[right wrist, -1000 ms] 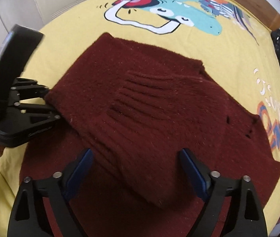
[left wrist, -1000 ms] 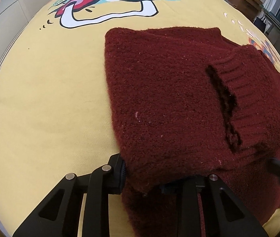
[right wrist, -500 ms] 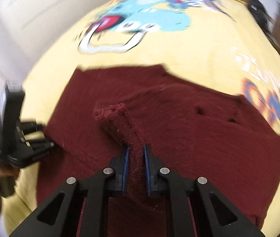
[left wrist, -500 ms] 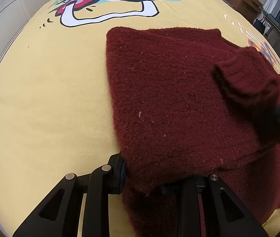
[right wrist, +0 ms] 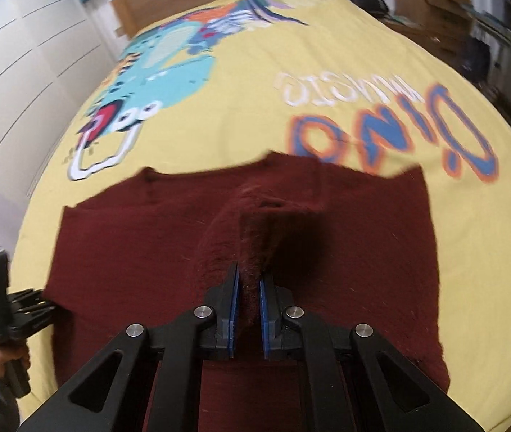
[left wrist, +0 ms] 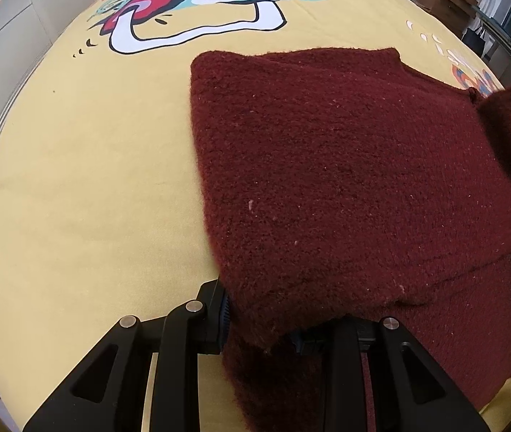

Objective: Fold small clothes

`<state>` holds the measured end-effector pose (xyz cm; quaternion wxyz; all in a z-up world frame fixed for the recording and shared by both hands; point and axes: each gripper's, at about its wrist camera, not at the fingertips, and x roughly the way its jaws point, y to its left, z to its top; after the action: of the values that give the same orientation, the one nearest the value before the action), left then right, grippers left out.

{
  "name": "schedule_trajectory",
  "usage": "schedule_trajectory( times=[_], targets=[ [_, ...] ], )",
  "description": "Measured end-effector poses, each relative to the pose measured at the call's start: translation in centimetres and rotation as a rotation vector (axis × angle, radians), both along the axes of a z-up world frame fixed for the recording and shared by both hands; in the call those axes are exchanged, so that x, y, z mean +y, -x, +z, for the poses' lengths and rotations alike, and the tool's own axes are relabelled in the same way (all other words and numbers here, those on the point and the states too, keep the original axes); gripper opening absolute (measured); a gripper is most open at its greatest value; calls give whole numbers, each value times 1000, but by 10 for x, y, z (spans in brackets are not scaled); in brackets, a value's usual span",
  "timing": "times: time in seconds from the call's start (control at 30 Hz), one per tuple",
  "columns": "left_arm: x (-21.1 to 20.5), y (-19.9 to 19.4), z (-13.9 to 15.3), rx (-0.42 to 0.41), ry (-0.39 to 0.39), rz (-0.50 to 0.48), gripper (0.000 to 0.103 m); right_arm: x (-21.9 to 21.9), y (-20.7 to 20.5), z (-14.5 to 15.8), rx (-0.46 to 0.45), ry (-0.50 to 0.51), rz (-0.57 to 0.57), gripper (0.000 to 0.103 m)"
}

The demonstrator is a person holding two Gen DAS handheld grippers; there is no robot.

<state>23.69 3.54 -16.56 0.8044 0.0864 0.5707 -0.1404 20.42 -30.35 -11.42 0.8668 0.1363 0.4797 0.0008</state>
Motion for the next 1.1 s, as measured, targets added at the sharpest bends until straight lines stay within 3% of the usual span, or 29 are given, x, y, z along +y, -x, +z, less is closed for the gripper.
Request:
schedule_trajectory(
  times=[0.3, 0.53, 0.63, 0.73, 0.77, 0.83, 0.87, 0.97, 1.1],
  targets=[
    [-17, 31, 8, -59, -52, -35, 20, -33, 33, -46, 72, -42, -99, 9],
    [-14, 32, 3, -29, -34, -13, 20, -41, 33, -54, 95, -49, -111, 11],
    [-15, 30, 3, -29, -46, -3, 23, -45, 33, -55, 115, -40, -116, 23],
    [-10, 19, 4, -15, -43, 25, 27, -50, 40, -50, 137, 32, -139, 44],
    [-9, 19, 5, -7, -41, 39, 31, -53, 41, -48, 144, 66, -152, 54],
    [-4, 18, 9, 13, -35, 74, 38, -59, 46, -44, 159, 125, -176, 58],
    [-1, 18, 12, 22, -30, 90, 47, -63, 48, -41, 162, 135, -179, 60],
    [6, 25, 25, 0, -17, 94, 79, -69, 58, -27, 139, 148, -165, 83],
    [5, 38, 53, -52, -18, 72, 102, -56, 61, 0, 81, 186, -117, 86]
  ],
)
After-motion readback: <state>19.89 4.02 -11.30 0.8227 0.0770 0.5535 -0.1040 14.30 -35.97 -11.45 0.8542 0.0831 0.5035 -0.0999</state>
